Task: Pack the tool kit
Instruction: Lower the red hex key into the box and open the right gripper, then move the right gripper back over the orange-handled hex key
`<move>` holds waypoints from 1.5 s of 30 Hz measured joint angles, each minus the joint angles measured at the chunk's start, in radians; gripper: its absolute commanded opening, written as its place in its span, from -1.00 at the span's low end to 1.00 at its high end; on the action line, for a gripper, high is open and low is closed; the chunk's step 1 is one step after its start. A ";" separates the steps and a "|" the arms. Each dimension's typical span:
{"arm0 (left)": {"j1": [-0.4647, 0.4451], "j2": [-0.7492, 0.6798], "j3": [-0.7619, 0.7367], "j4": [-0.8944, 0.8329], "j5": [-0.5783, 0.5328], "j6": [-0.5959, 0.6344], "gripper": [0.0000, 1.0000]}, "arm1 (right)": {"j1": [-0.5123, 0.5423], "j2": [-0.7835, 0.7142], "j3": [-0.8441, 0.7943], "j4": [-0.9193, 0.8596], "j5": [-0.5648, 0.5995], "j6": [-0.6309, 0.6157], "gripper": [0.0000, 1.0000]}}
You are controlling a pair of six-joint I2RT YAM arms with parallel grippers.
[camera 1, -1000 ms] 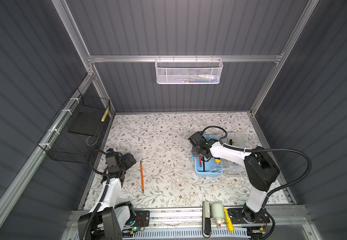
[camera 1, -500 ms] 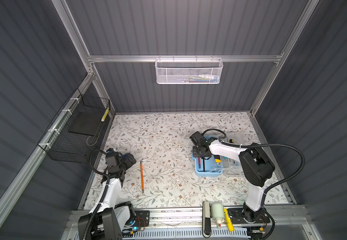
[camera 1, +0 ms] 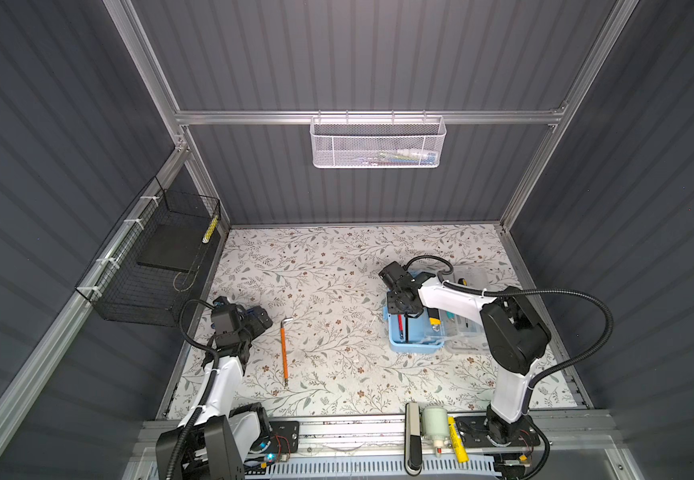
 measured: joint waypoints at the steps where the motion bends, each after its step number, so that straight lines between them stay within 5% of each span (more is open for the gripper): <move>1: 0.000 -0.001 0.000 0.000 0.000 0.000 0.99 | 0.011 -0.018 0.013 -0.014 0.016 -0.008 -0.03; 5: 0.000 -0.005 0.000 0.000 -0.001 0.000 0.99 | 0.079 -0.098 0.089 -0.044 0.053 -0.048 0.15; 11: 0.000 -0.005 0.000 -0.004 -0.028 -0.006 0.99 | 0.192 -0.108 0.173 0.042 -0.060 -0.036 0.22; 20: 0.006 0.006 0.045 -0.103 -0.052 -0.042 0.99 | 0.385 0.246 0.480 0.066 -0.249 -0.037 0.28; 27: 0.081 0.116 0.242 -0.284 0.021 -0.032 0.99 | 0.451 0.487 0.764 0.000 -0.330 -0.050 0.28; 45: 0.129 0.007 0.279 -0.497 0.153 0.001 0.99 | 0.528 0.688 1.013 -0.132 -0.288 -0.087 0.25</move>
